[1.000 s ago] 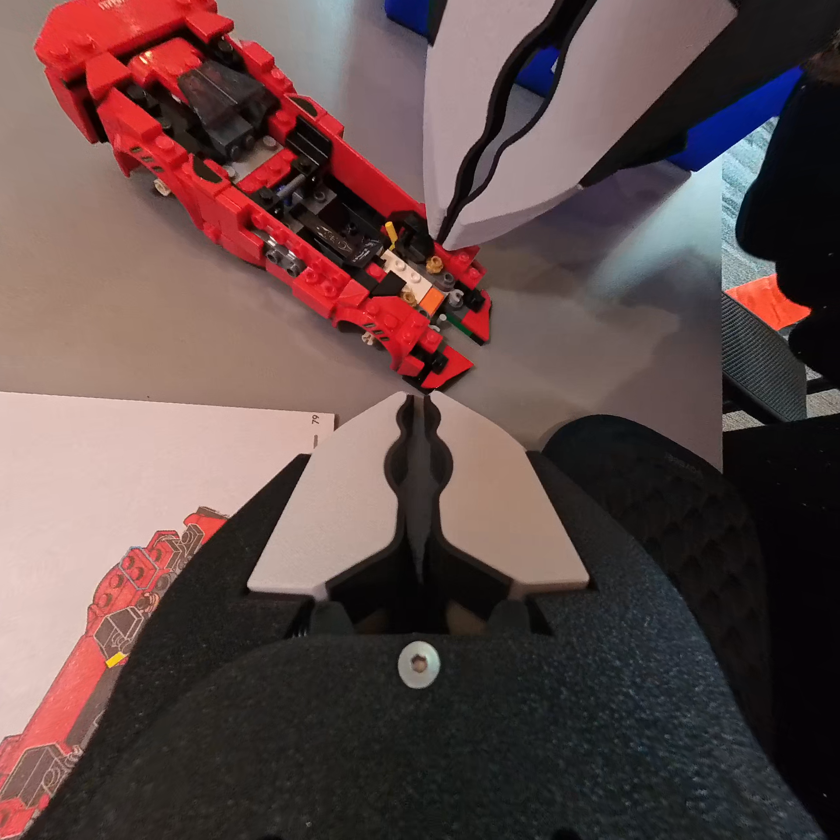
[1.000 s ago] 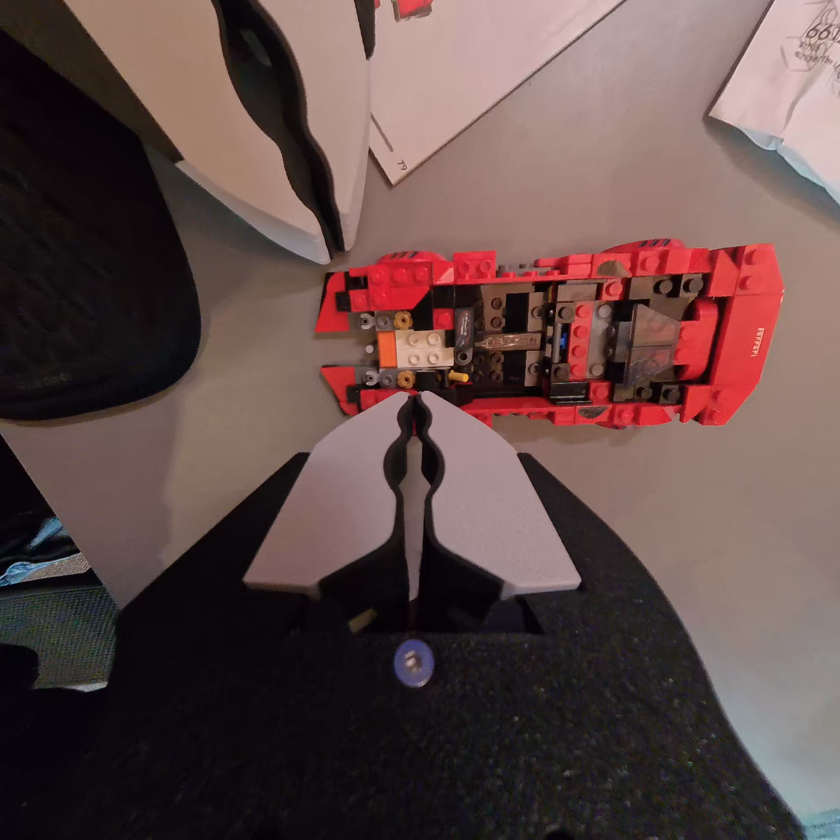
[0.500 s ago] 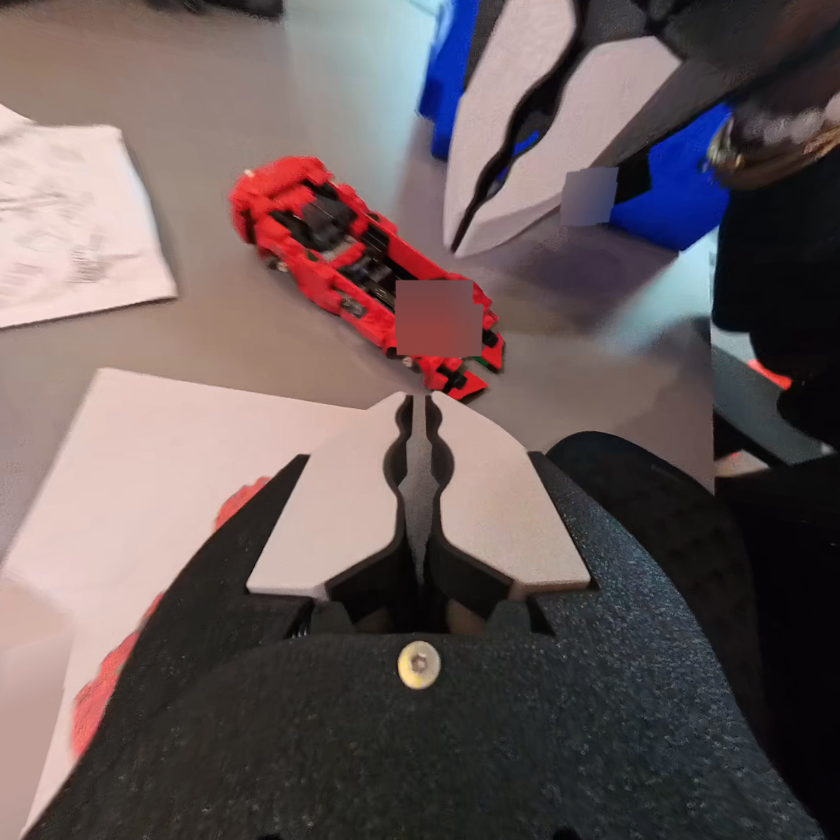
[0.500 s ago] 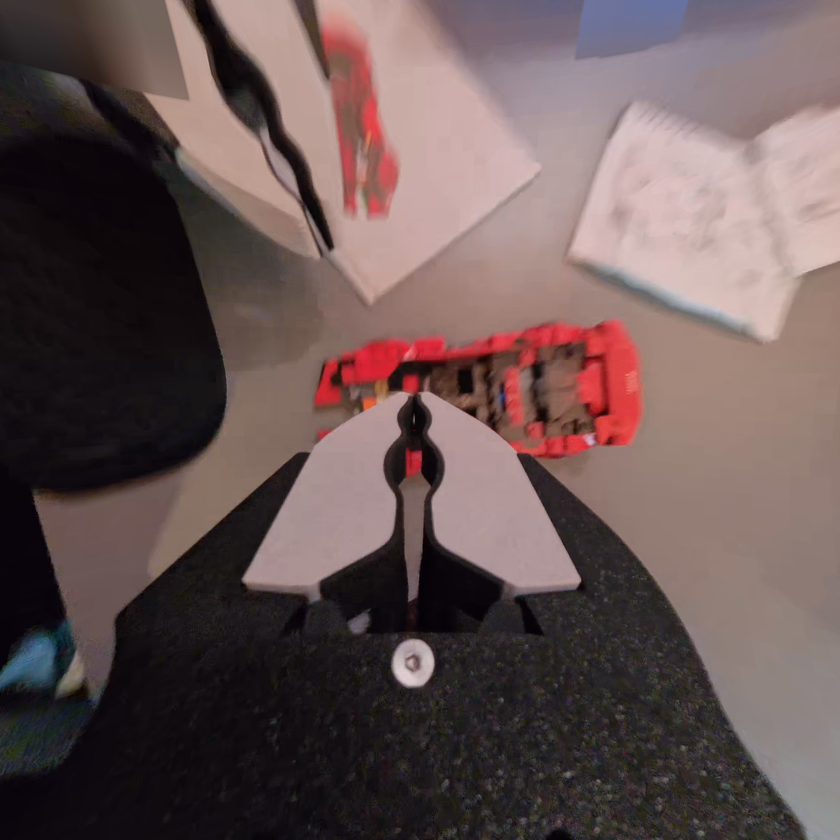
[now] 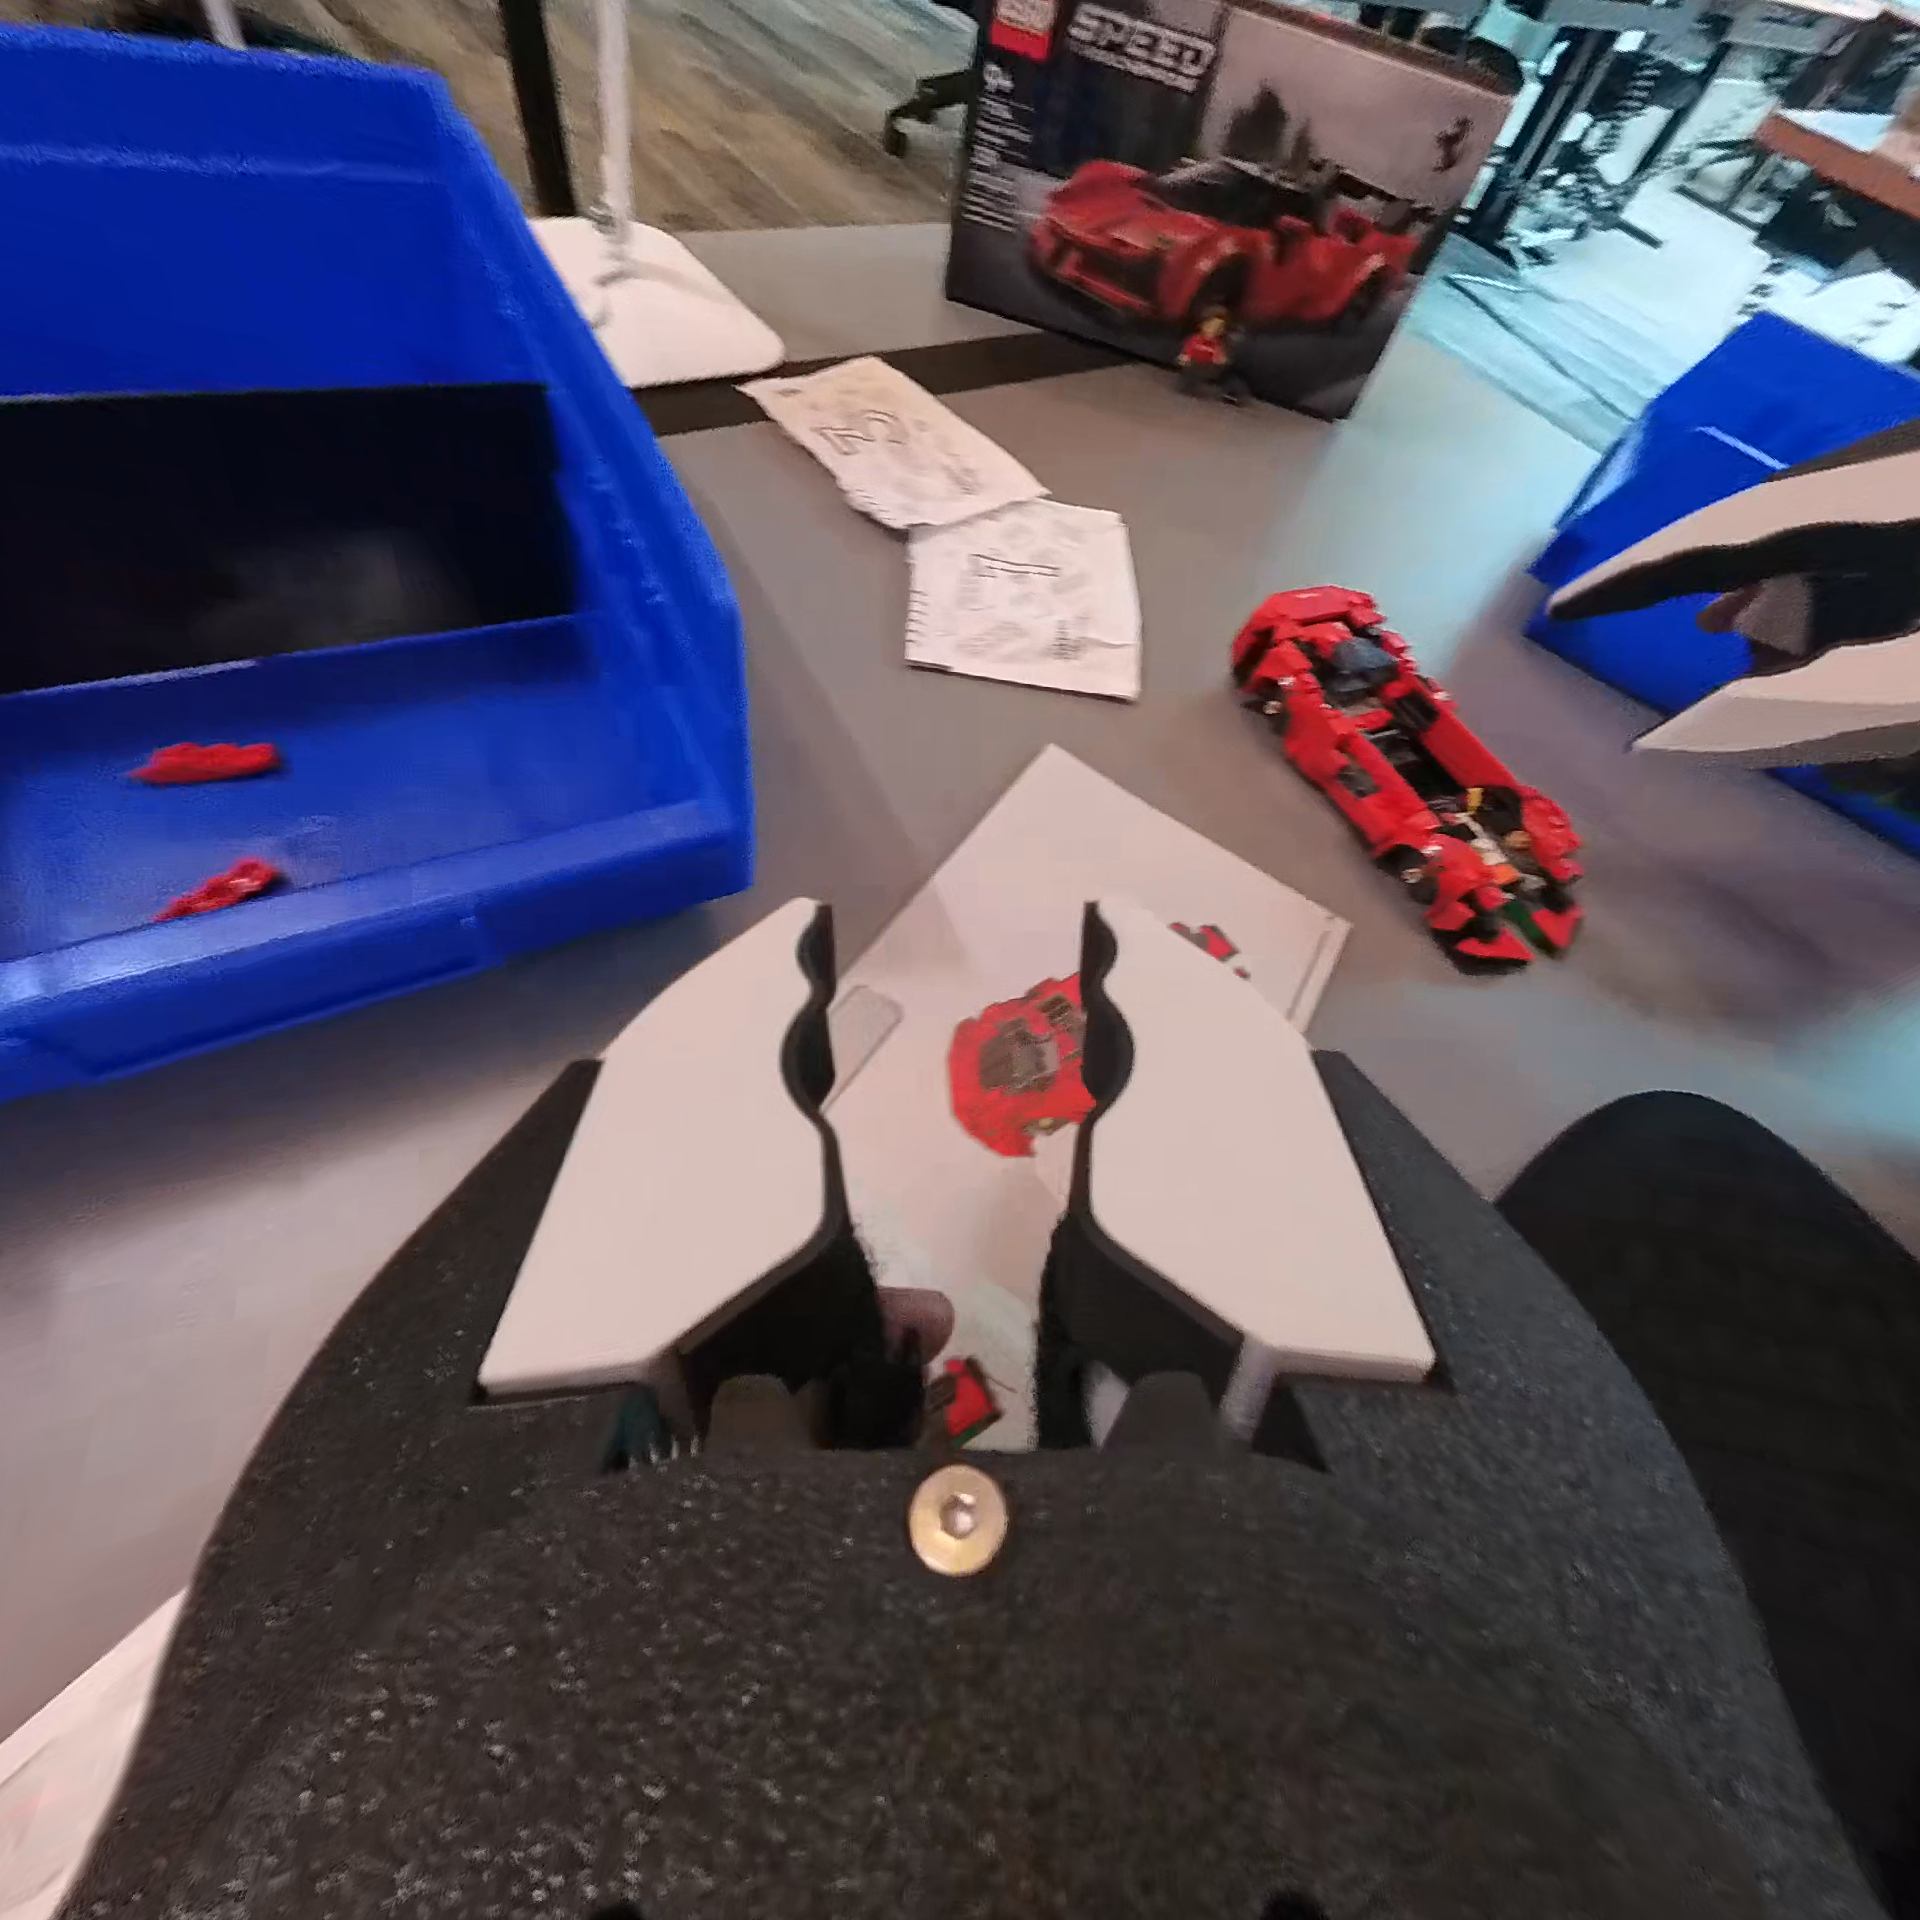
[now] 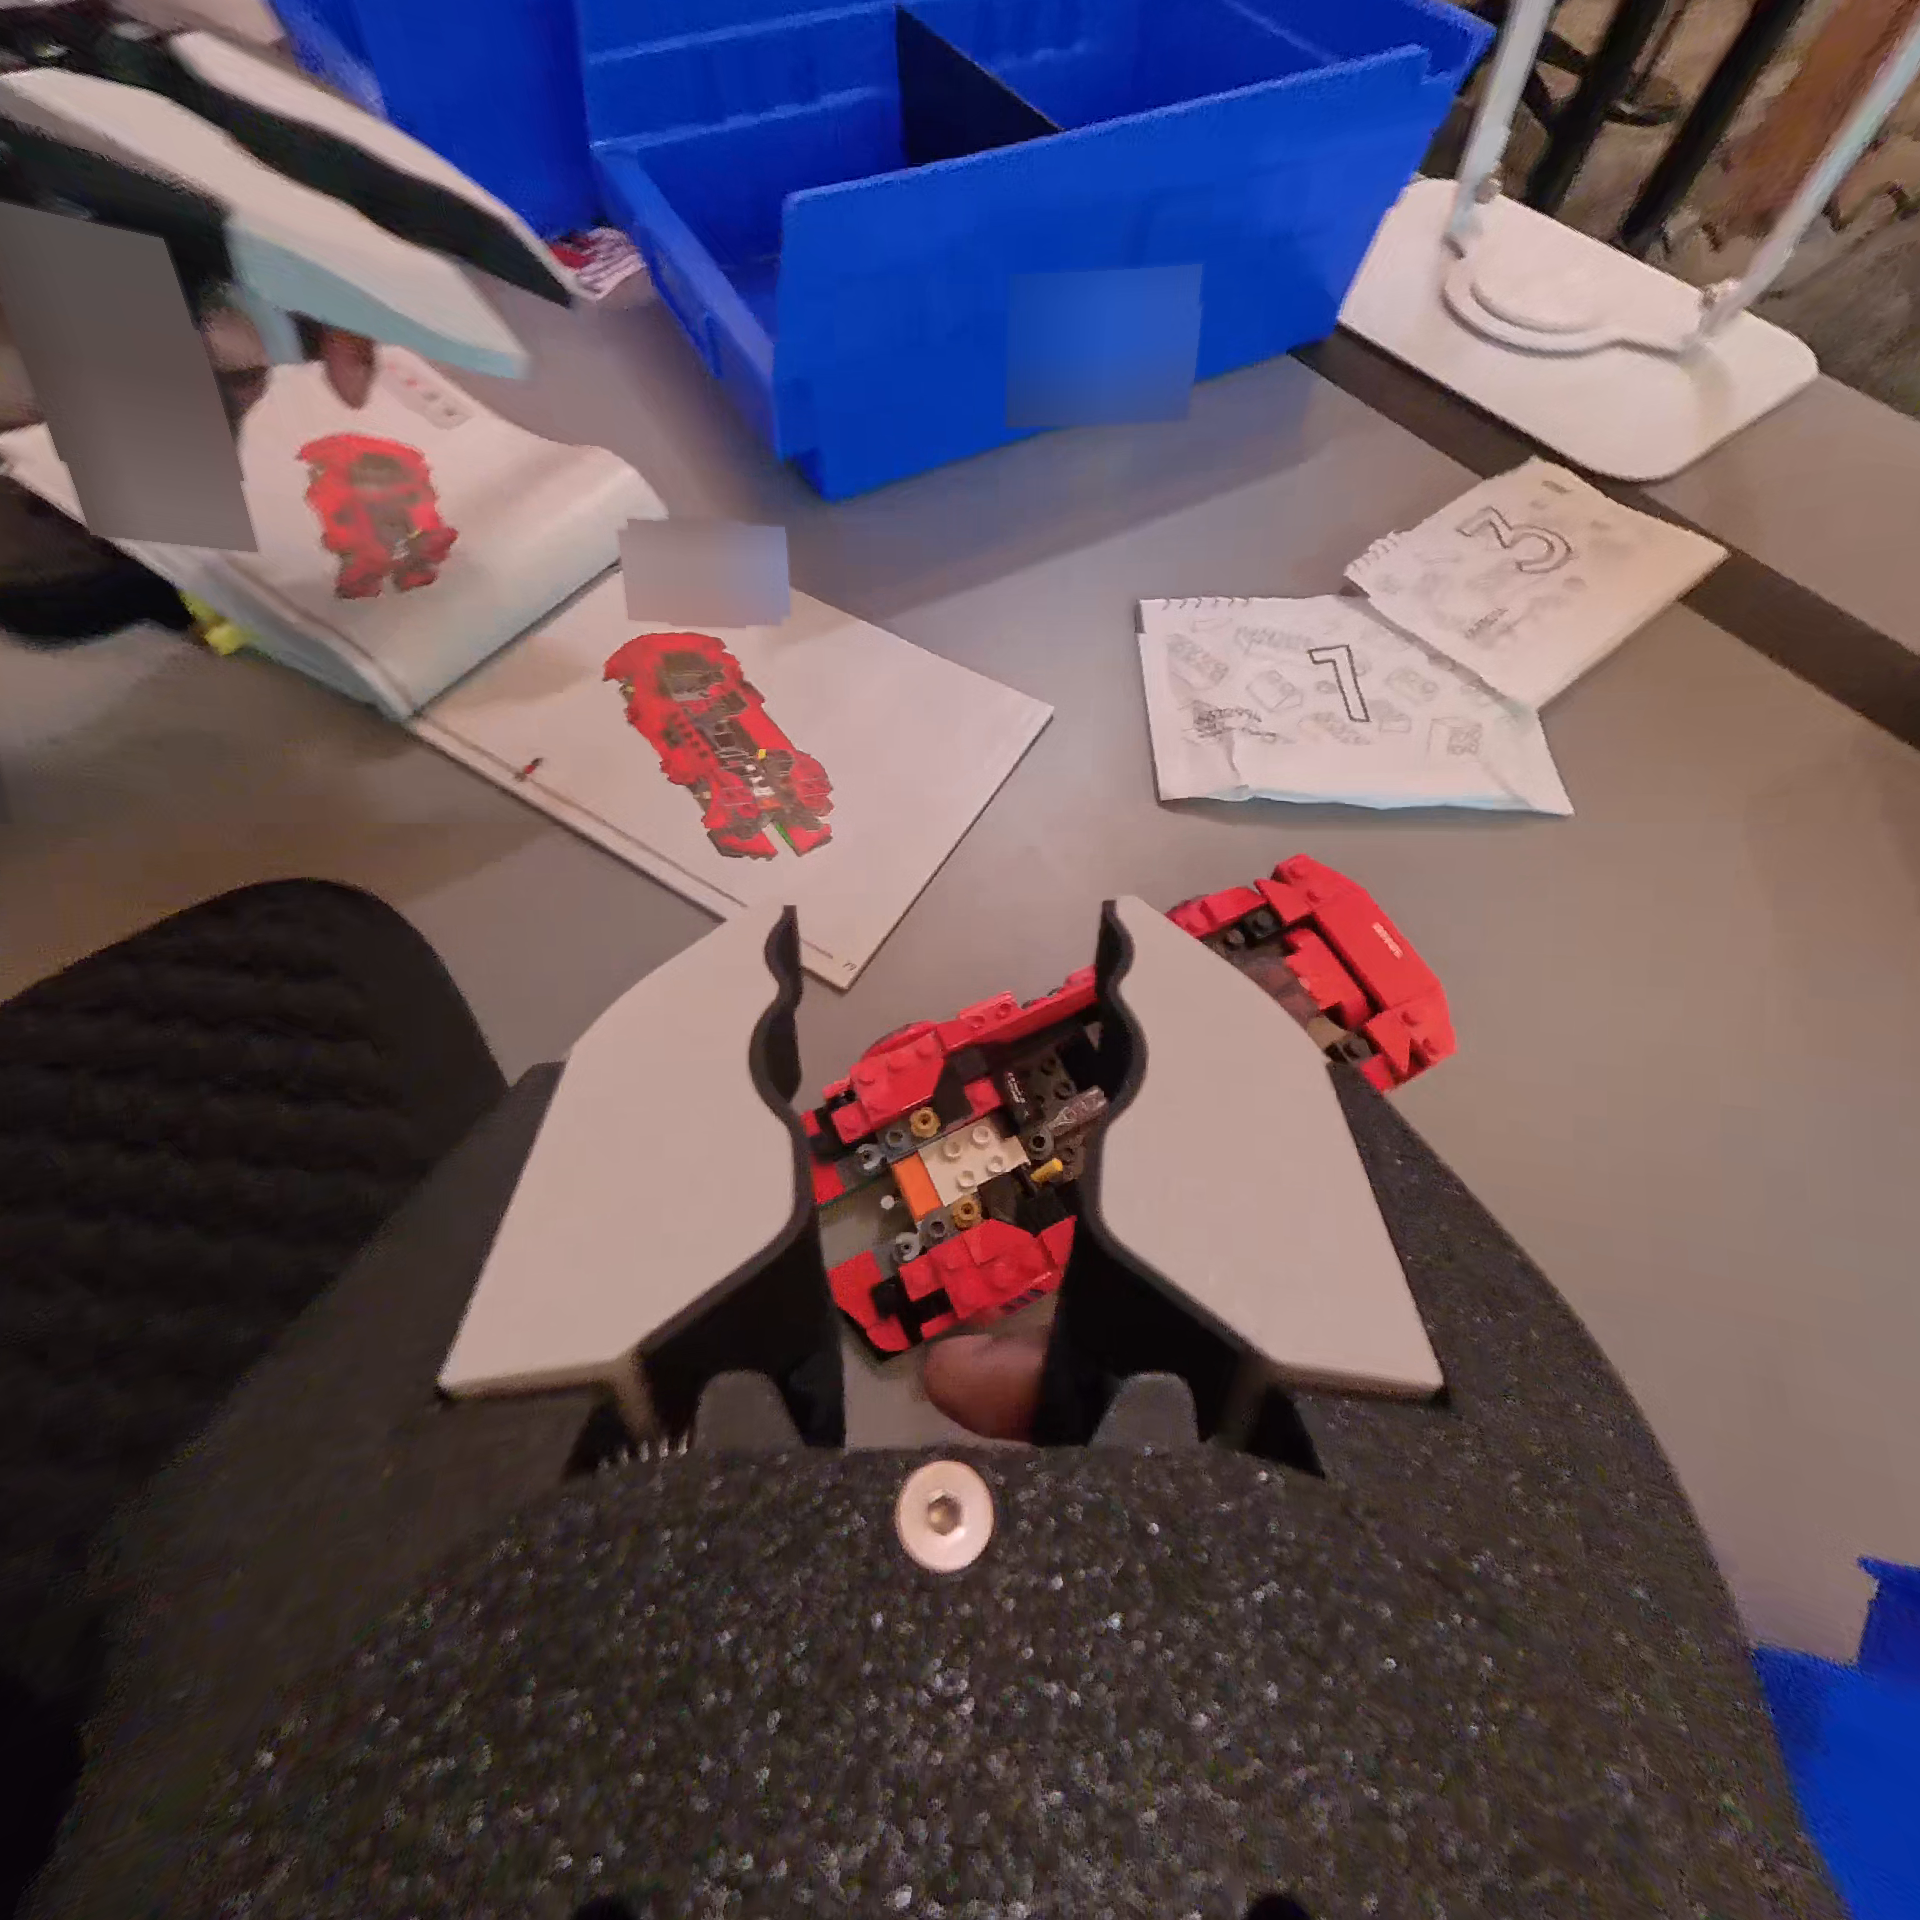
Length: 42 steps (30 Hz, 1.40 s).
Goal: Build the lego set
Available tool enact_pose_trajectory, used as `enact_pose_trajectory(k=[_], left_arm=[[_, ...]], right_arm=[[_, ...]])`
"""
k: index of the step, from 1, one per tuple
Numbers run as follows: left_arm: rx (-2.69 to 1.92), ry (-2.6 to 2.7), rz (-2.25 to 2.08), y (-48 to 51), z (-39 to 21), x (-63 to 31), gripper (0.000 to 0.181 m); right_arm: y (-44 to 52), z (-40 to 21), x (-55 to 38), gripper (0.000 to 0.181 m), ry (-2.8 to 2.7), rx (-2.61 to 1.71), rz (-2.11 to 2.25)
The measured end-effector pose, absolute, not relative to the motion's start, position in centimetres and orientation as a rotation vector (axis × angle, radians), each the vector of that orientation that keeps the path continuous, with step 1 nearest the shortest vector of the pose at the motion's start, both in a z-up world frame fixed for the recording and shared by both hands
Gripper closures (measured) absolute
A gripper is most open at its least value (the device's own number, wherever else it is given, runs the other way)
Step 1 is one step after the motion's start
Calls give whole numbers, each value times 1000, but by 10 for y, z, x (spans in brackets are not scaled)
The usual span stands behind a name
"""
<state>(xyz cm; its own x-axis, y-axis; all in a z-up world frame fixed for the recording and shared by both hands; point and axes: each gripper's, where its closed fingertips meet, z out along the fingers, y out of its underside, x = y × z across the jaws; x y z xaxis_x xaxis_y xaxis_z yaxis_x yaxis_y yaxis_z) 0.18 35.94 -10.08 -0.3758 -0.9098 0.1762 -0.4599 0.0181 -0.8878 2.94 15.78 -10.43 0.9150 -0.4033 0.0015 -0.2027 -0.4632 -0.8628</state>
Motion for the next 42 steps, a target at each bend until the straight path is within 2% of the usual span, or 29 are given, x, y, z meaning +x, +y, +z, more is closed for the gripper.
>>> enact_pose_trajectory(k=[3,6,9,11,13,20,27,34,42], left_arm=[[-1410,1816,-1210,380,-103,-2,115],[-1472,1786,-1055,397,-114,-3,84],[-1508,1803,-933,405,-127,-5,62],[-1522,1790,-902,408,-131,-7,48],[-1542,1765,-886,417,-131,-9,37],[-1592,1715,-908,453,-119,-38,35],[-1677,1764,-826,438,-153,-33,37],[-1628,1757,-795,432,-149,-25,40],[-1621,1781,-797,436,-153,-33,44]], right_arm=[[149,-105,46,116,589,-2000,-308],[136,-110,62,95,739,-1944,-384],[126,-115,70,68,828,-1906,-435],[115,-120,76,43,901,-1901,-500],[102,-128,80,33,953,-1934,-588],[94,-152,69,34,1063,-1960,-545],[120,-151,66,33,1065,-1971,-603],[132,-138,63,33,1043,-1992,-647],[124,-161,50,34,1138,-2078,-598]])
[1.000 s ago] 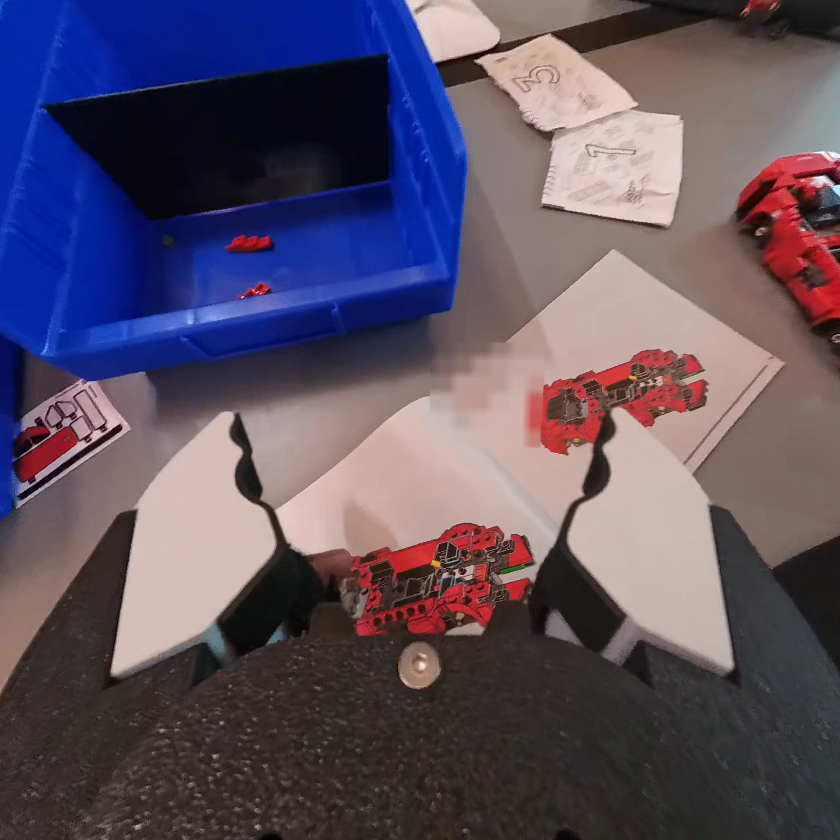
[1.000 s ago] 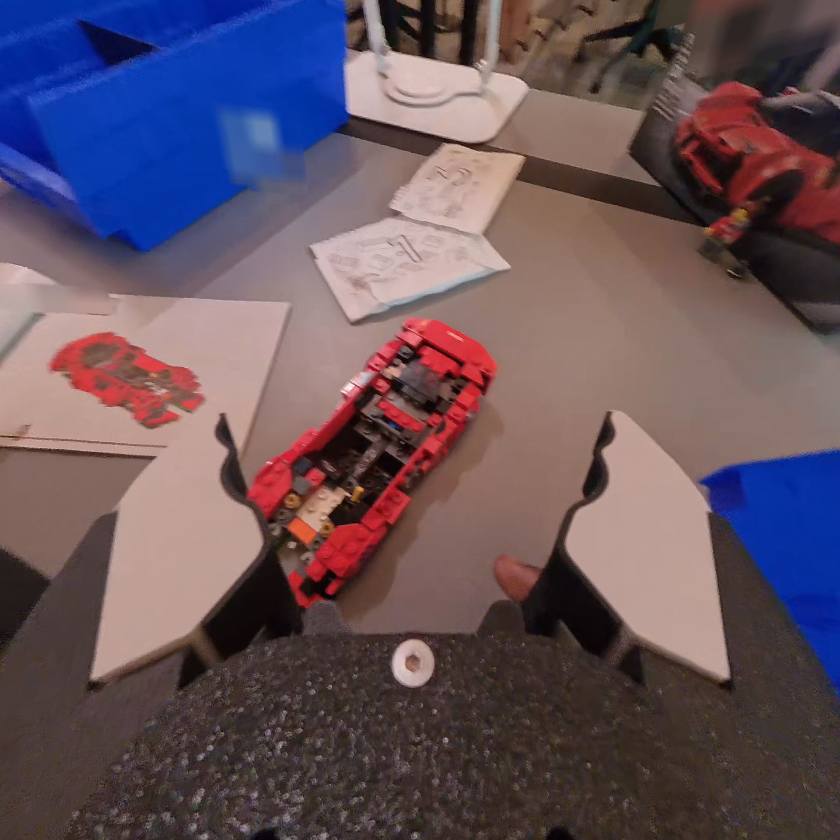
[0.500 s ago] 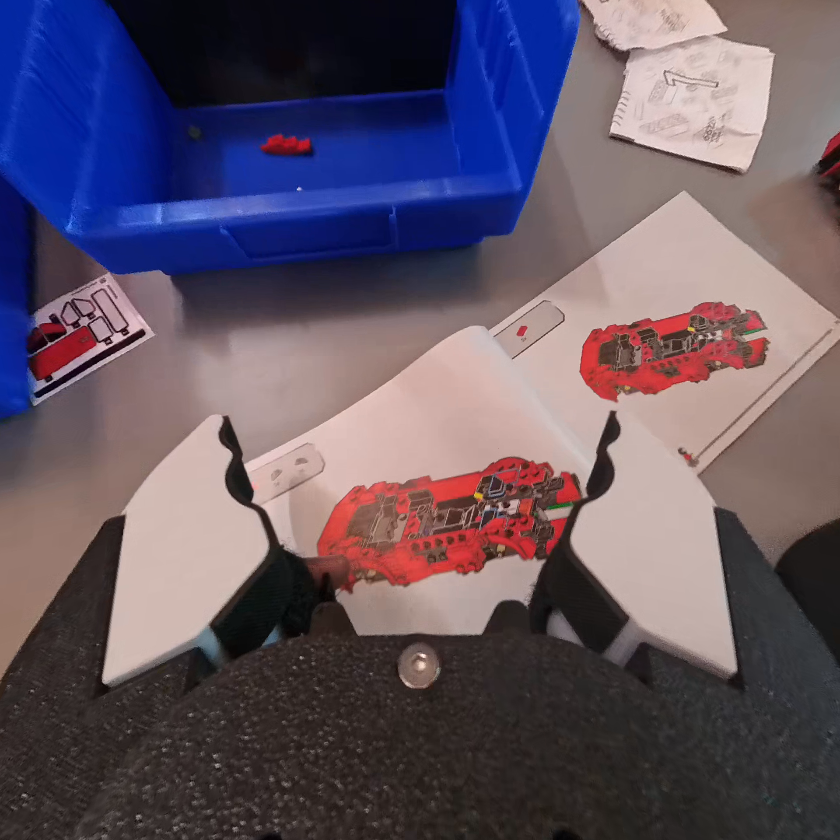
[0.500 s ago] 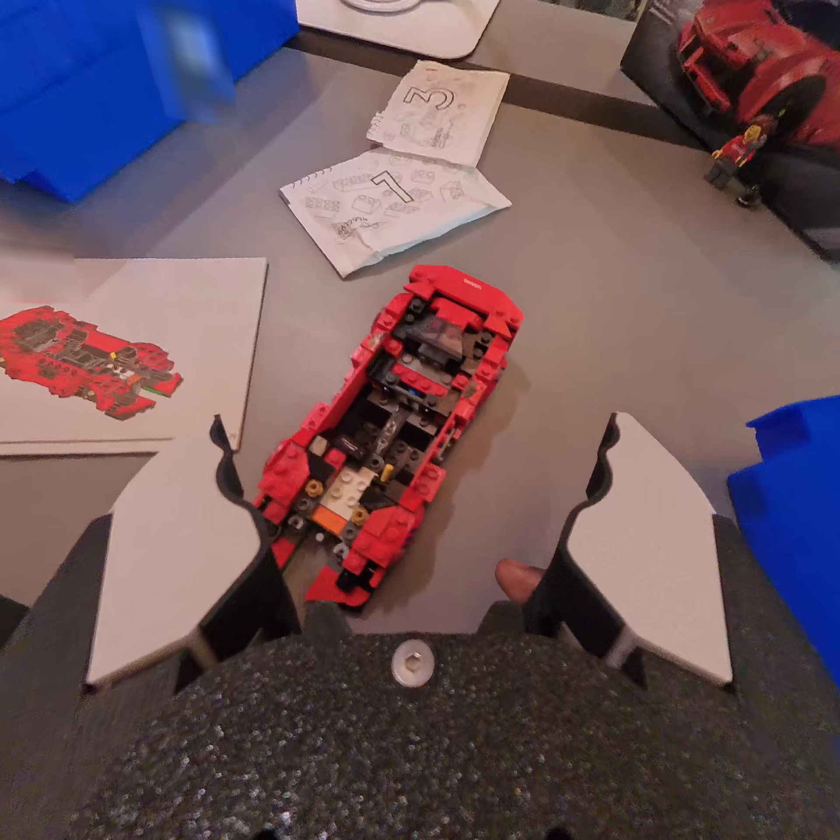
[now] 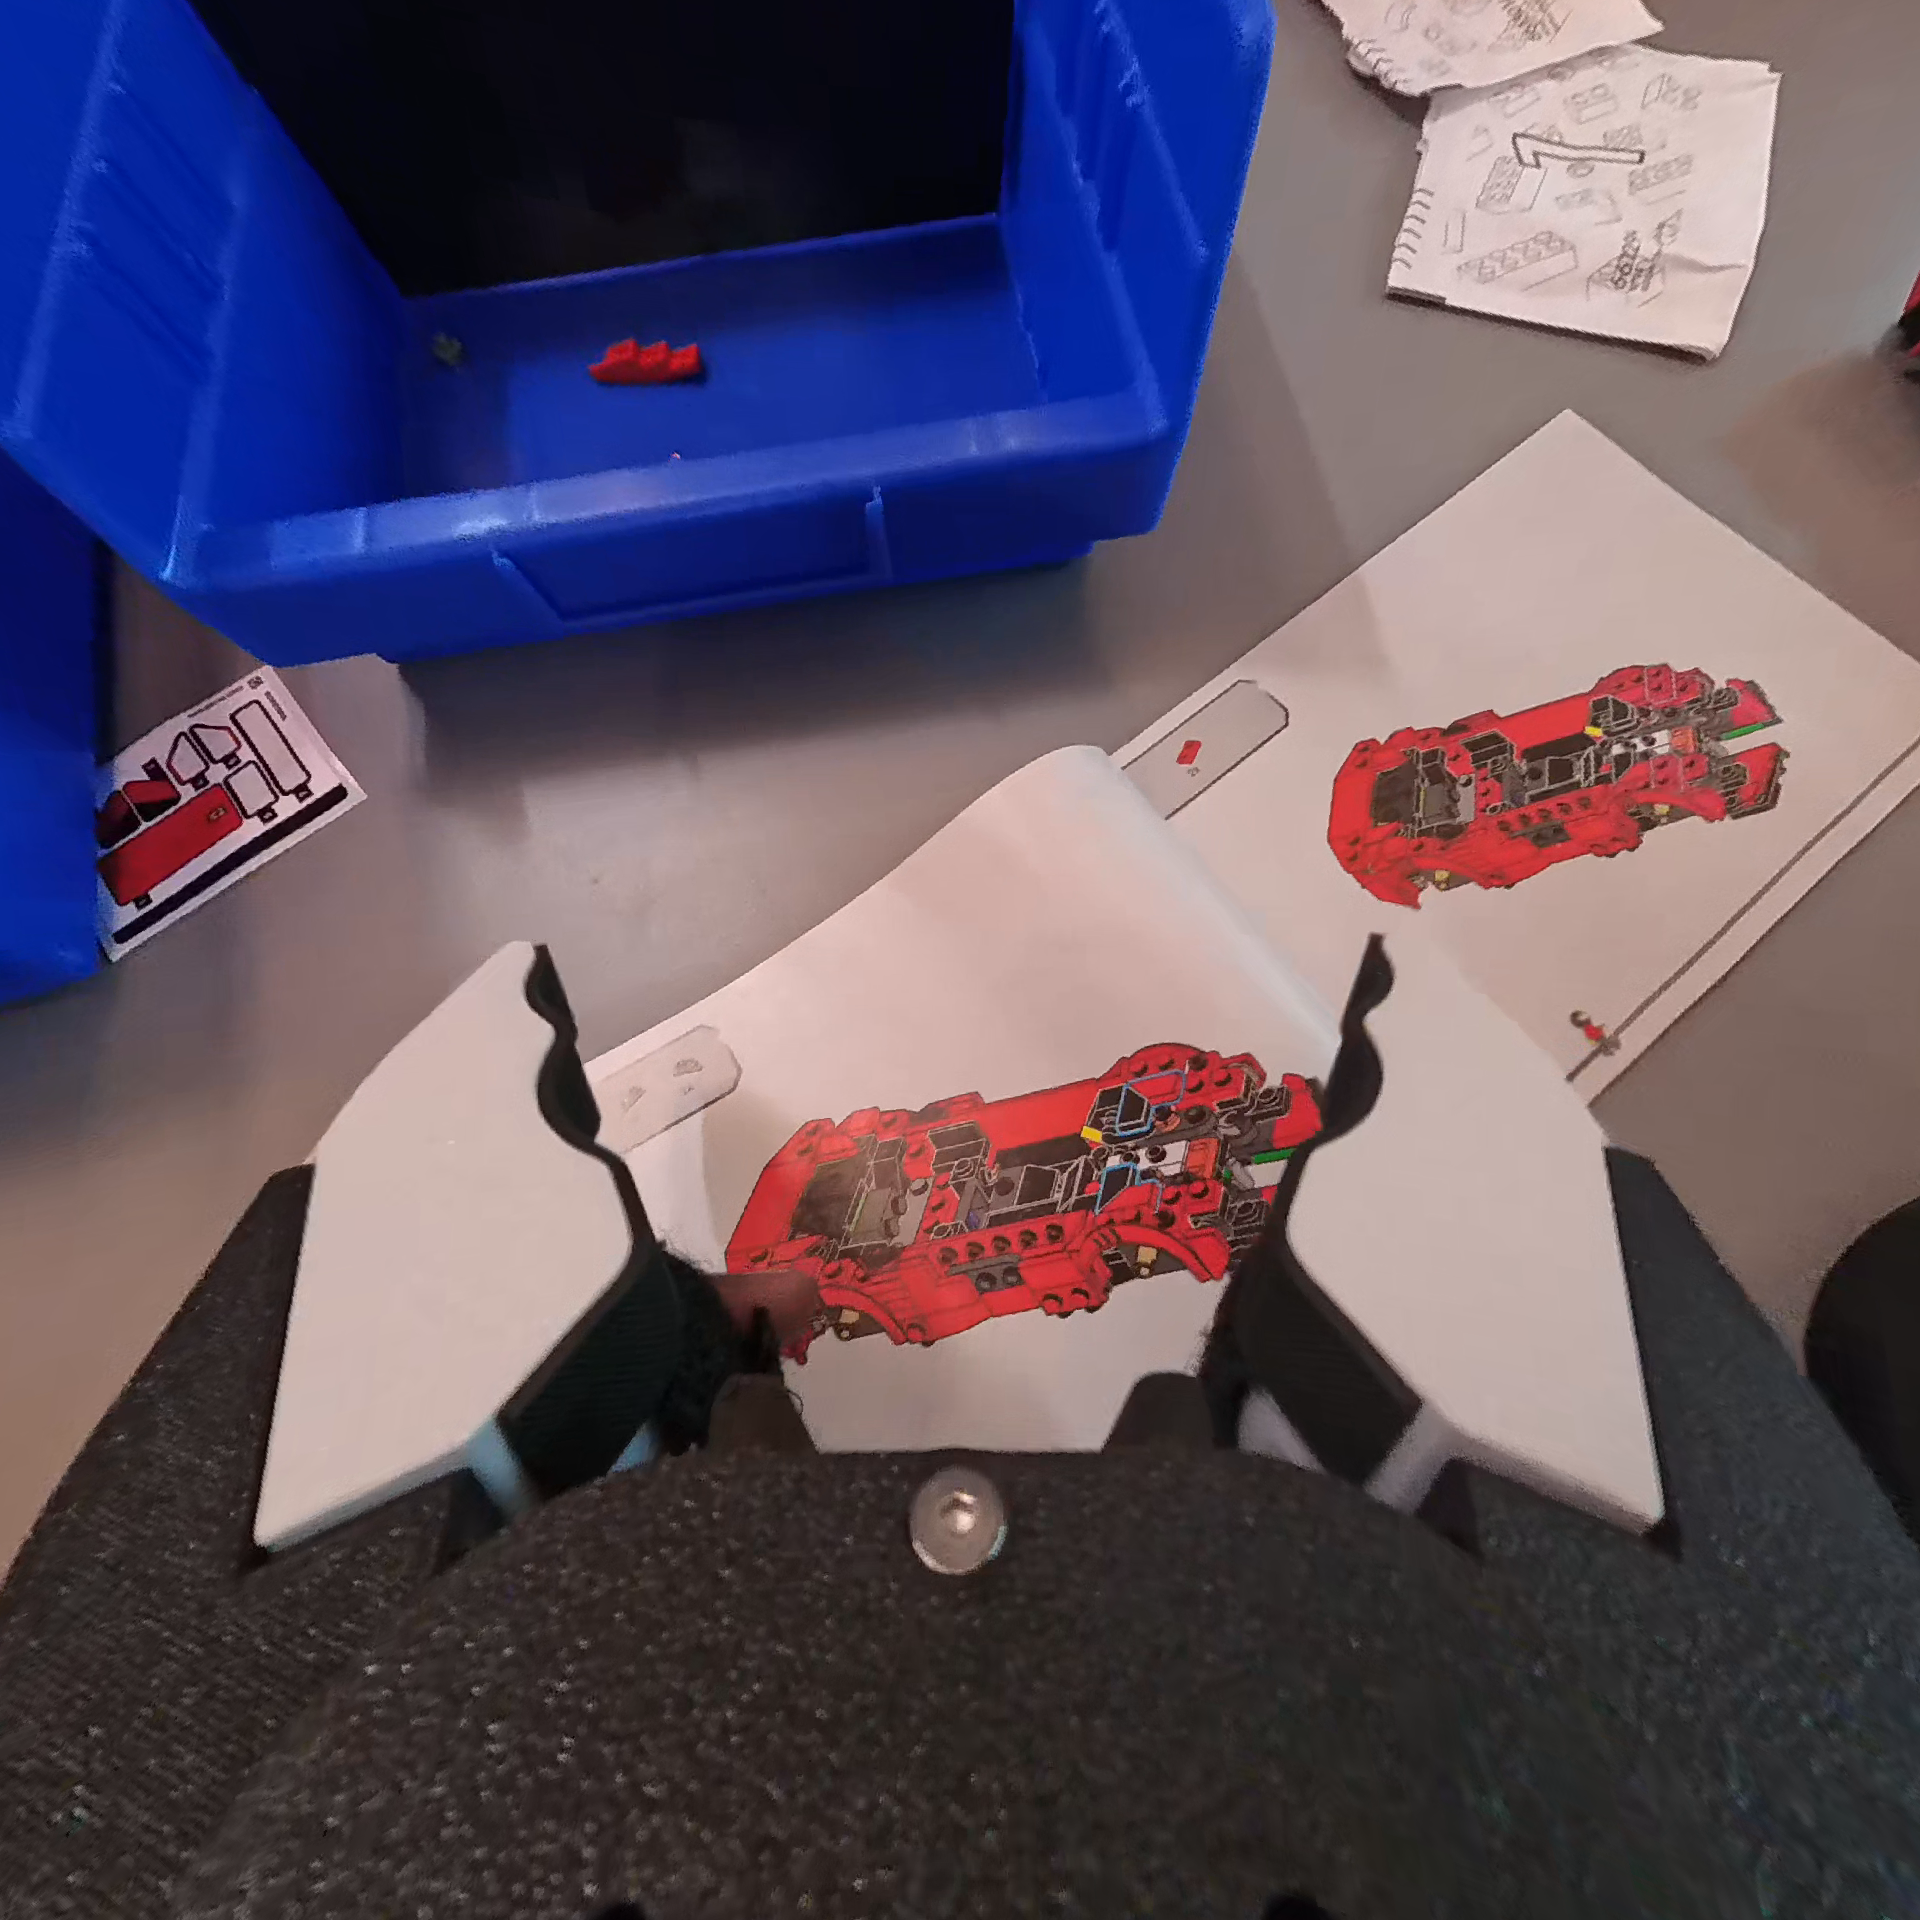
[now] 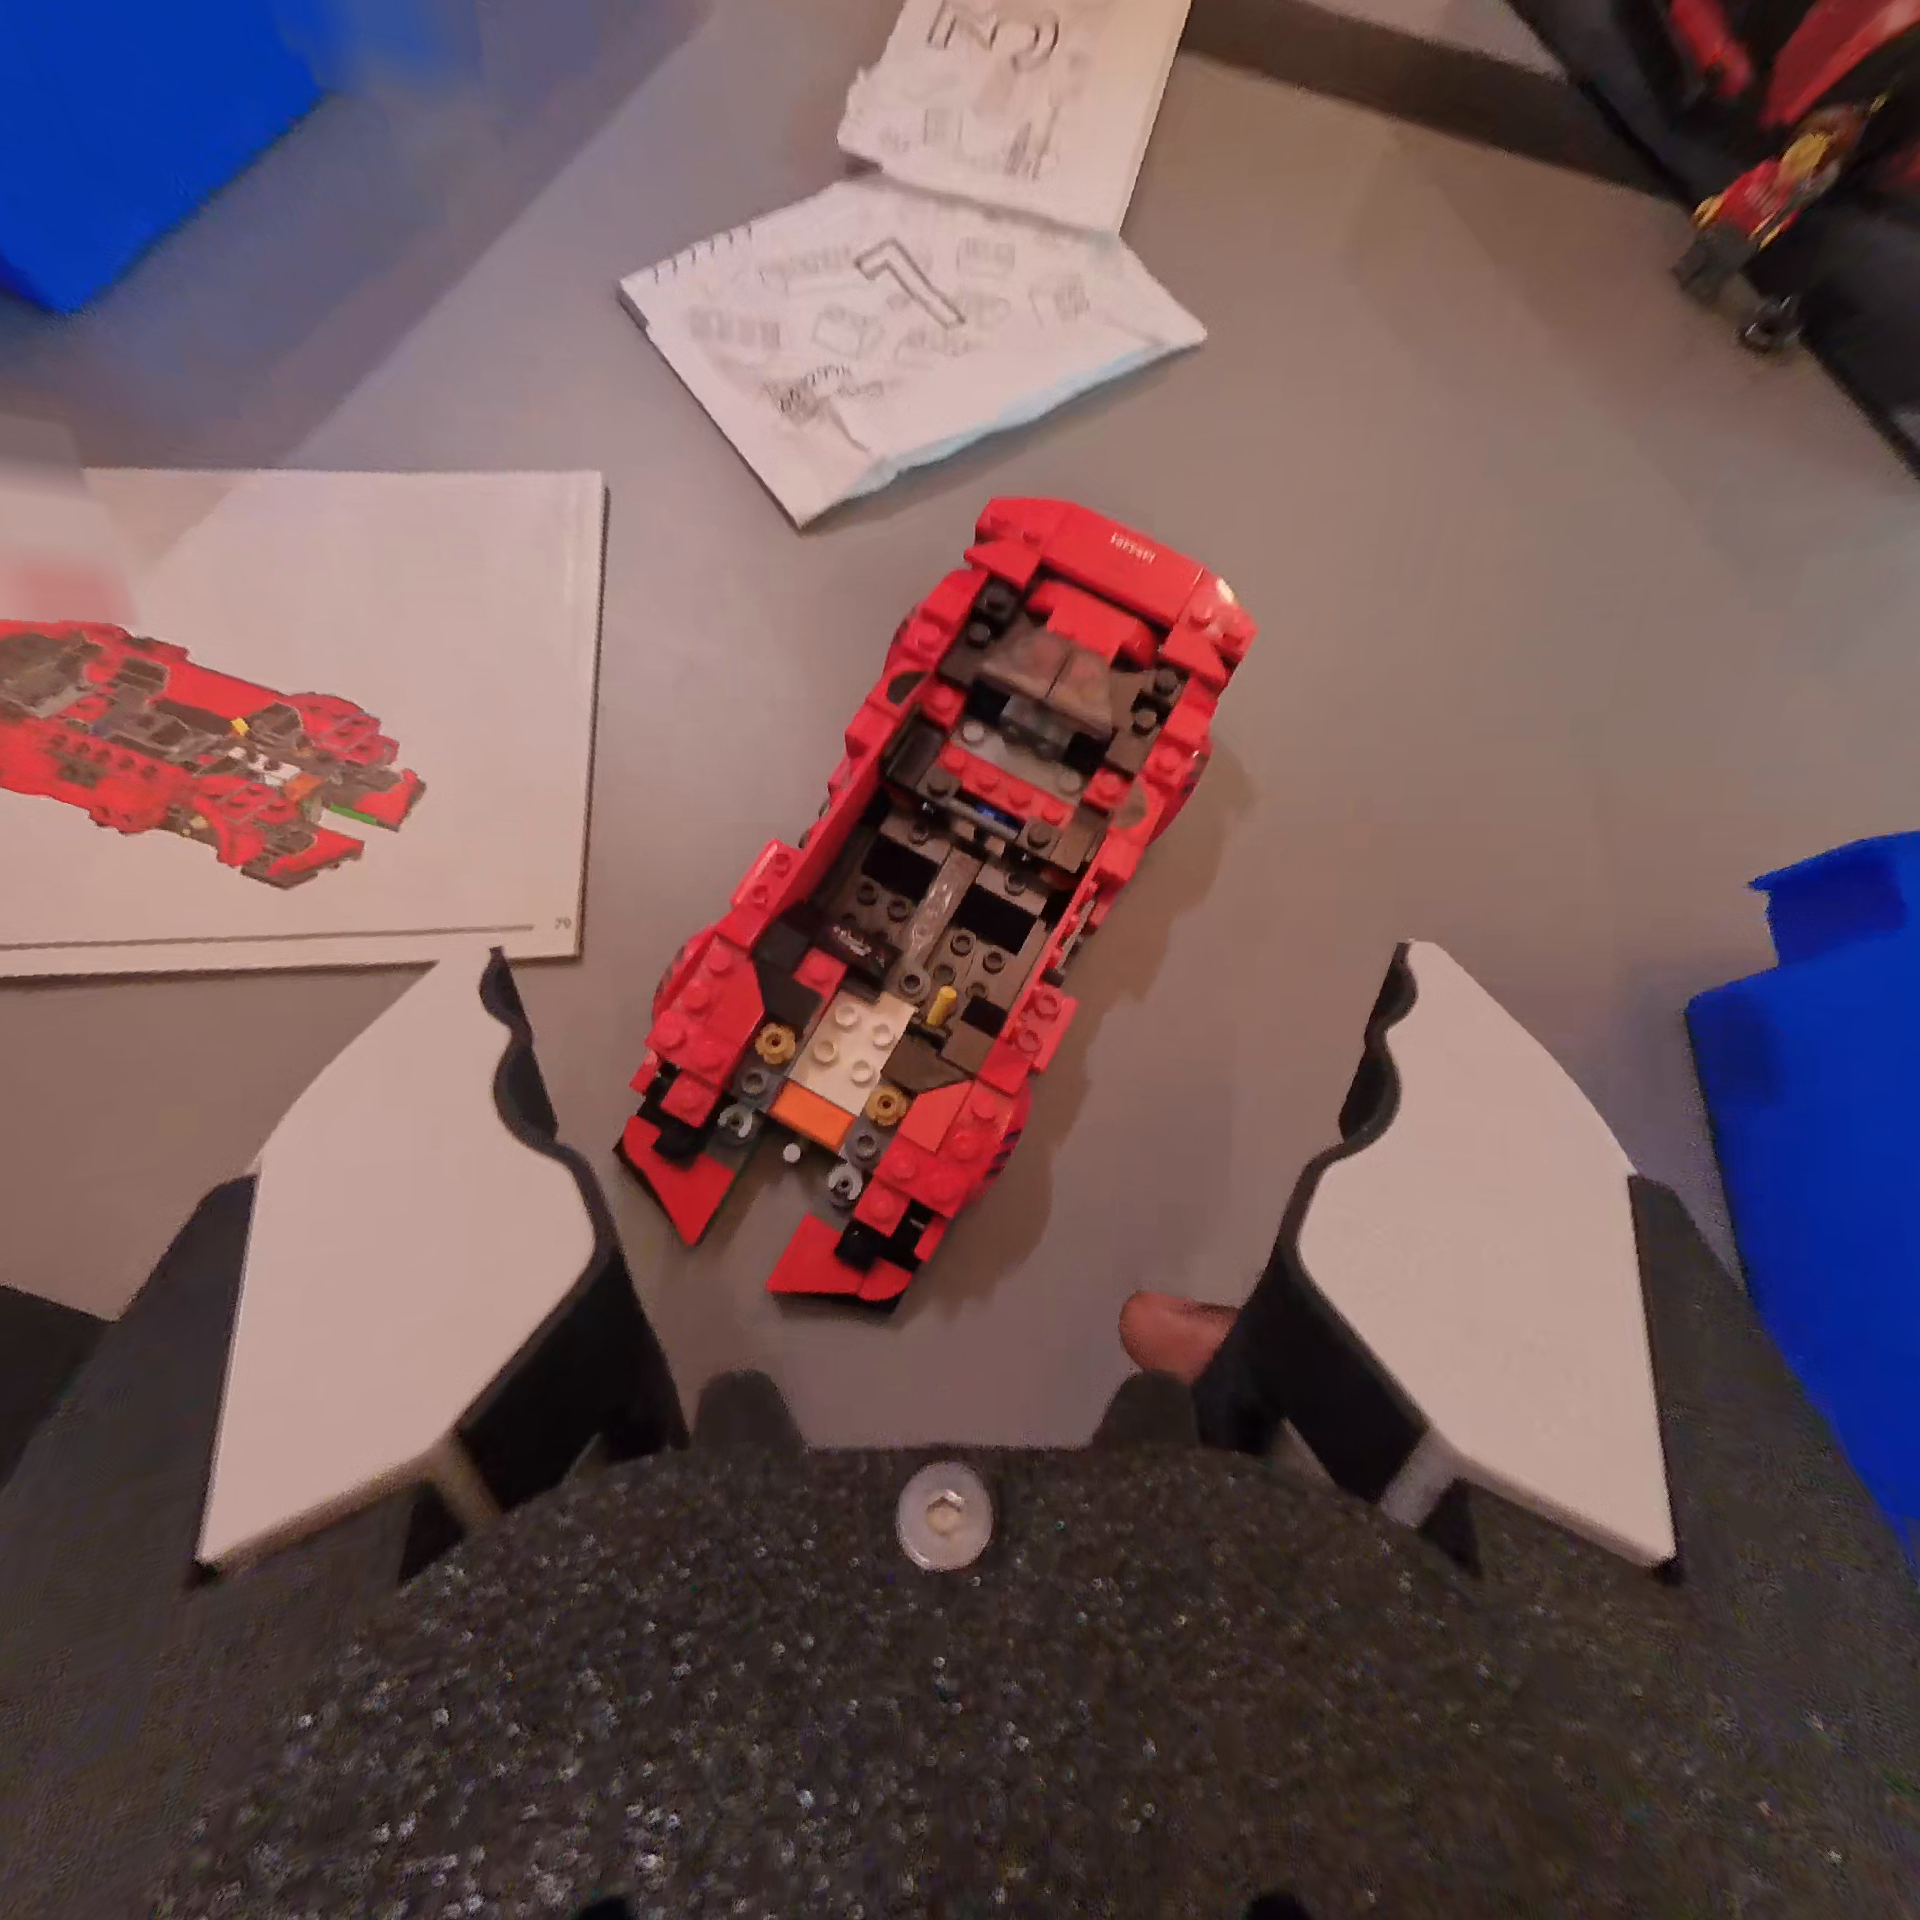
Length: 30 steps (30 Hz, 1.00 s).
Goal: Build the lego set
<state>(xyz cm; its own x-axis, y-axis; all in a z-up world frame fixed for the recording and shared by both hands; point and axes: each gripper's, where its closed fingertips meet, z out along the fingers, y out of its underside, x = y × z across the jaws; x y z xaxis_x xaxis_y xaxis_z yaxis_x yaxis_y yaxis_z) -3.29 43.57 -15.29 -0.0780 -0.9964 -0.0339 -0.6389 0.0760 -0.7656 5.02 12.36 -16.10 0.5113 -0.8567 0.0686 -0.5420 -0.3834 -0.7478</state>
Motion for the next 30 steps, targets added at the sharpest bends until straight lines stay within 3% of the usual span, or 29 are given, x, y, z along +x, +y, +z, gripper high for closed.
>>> enact_pose_trajectory(k=[6,14,24,26,27,30], left_arm=[[-1642,1860,-774,445,-167,-46,65],[-1660,2025,-719,446,-187,-47,68],[-1591,2169,-719,449,-193,-36,63],[-1580,2171,-706,450,-191,-35,62],[-1566,2164,-705,450,-189,-35,64],[-1514,2110,-710,446,-178,-36,81]], right_arm=[[134,-180,43,44,1159,-2189,-529],[137,-197,48,56,1196,-2271,-516],[106,-191,51,57,1257,-2270,-577],[118,-167,48,76,1096,-2266,-647],[134,-155,42,106,966,-2263,-626],[189,-139,15,151,651,-2264,-434]])
